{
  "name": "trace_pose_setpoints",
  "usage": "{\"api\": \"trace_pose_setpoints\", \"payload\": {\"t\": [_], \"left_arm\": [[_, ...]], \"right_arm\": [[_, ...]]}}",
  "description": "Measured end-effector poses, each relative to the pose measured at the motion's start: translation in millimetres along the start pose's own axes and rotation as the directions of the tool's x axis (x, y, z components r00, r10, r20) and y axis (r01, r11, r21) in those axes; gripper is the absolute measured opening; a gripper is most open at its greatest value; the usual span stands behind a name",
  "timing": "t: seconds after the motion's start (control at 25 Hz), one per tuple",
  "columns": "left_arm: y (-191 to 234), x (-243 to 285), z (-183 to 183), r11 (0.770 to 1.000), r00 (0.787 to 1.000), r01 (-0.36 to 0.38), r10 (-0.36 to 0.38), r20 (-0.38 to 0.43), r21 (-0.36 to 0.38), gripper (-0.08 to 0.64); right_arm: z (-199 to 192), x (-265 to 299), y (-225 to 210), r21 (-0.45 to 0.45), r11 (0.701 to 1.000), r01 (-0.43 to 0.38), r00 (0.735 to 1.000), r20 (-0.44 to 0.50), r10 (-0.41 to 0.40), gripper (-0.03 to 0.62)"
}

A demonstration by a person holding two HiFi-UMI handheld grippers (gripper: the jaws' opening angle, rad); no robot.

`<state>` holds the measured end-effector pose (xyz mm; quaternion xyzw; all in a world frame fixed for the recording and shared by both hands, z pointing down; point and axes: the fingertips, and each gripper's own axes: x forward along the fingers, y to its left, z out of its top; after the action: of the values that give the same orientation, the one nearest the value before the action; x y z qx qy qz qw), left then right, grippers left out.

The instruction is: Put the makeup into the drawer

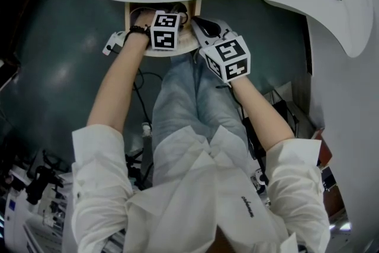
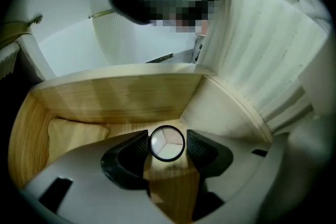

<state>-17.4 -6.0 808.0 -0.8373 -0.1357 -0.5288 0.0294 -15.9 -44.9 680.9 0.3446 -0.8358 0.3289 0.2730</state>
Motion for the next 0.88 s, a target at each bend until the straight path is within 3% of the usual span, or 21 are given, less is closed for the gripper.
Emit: {"api": "trace_pose_setpoints", "payload": {"t": [0.12,0.28,0.44,0.6,0.68,0.76,0.88], "left_arm": [[1,-1,2,1.000,1.000,-0.010,0.010,0.000,0.026,0.239],[7,-25,11,0.995,0.996,-0.076,0.073,0.050,0.066,0.223],[4,-66,27,0.979,0.982,-0.170,0.159,0.099,0.116,0.085],[-8,-112,48,0.962,0.957,-0.258,0.243,0.160,0.084,0.034],[-11,-142,63,0.953,0.933,-0.302,0.291,0.211,0.018,0.028],[-9,-176,81,0.932,0.892,-0.351,0.362,0.272,-0.090,0.026],[-15,-237,111,0.863,0.790,-0.406,0.497,0.359,-0.299,0.026]], "right_arm": [[1,-1,-1,0.000,1.000,0.001,1.000,0.006,-0.001,0.017],[16,-6,4,-0.022,1.000,-0.004,0.998,0.056,0.005,0.017],[38,-32,13,-0.030,1.000,0.000,0.994,0.111,0.003,0.017],[58,-69,25,-0.038,0.999,0.001,0.989,0.147,0.005,0.017],[72,-87,29,-0.050,0.999,0.004,0.985,0.173,0.004,0.017],[88,-108,32,-0.058,0.998,0.012,0.978,0.207,0.000,0.017],[107,-148,41,-0.044,0.999,0.033,0.966,0.258,-0.020,0.017]]}}
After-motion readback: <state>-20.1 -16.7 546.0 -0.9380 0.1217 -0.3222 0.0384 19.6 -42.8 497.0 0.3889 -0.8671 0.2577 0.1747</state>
